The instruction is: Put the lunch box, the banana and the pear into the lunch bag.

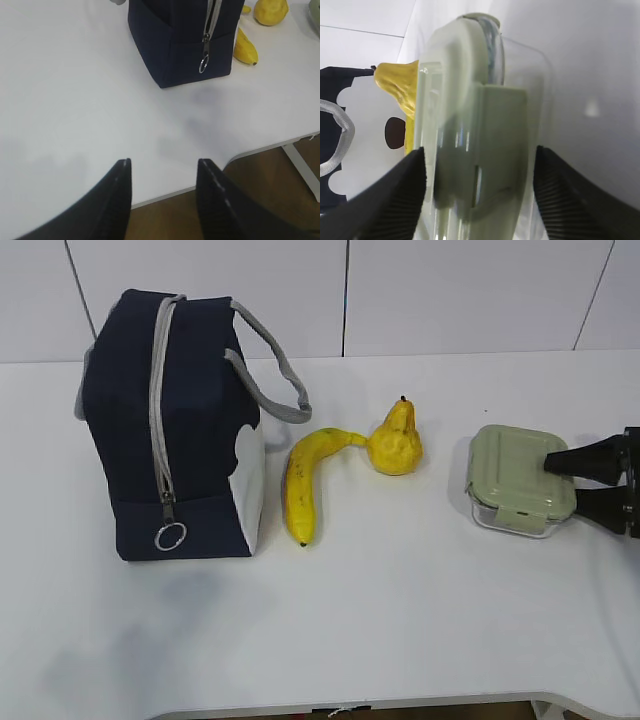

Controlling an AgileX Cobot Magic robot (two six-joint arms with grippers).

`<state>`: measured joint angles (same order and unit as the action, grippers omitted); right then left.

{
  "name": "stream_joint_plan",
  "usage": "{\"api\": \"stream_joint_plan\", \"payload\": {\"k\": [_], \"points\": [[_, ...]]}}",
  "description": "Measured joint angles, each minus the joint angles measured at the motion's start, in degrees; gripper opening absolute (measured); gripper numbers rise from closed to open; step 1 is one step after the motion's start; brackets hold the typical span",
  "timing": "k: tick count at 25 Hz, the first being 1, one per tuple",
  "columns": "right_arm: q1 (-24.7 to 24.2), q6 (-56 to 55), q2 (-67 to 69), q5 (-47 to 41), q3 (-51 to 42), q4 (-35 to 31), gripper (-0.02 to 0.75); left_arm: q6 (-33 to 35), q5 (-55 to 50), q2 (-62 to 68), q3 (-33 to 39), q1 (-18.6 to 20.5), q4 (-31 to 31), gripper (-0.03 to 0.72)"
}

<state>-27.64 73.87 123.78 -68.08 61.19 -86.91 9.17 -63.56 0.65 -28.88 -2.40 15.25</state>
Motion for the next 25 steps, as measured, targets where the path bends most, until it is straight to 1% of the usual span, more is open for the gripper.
{"api": "stream_joint_plan", "payload": {"k": [3, 6, 18, 25], "points": [[0.00, -0.09, 0.00, -0.14, 0.09, 0.11, 0.467, 0.00, 0.00, 0.00, 0.00, 0.00, 0.00, 0.305], [0.00, -0.43, 0.00, -0.14, 0.09, 0.11, 0.440, 0.00, 0.00, 0.00, 0.00, 0.00, 0.00, 0.305], [0.00, -1.13, 0.00, -0.27, 0.09, 0.29, 0.390, 0.00, 0.00, 0.00, 0.00, 0.00, 0.00, 0.305], [0.00, -1.63, 0.00, -0.27, 0.09, 0.34, 0.387, 0.00, 0.00, 0.00, 0.00, 0.00, 0.00, 0.305]]}}
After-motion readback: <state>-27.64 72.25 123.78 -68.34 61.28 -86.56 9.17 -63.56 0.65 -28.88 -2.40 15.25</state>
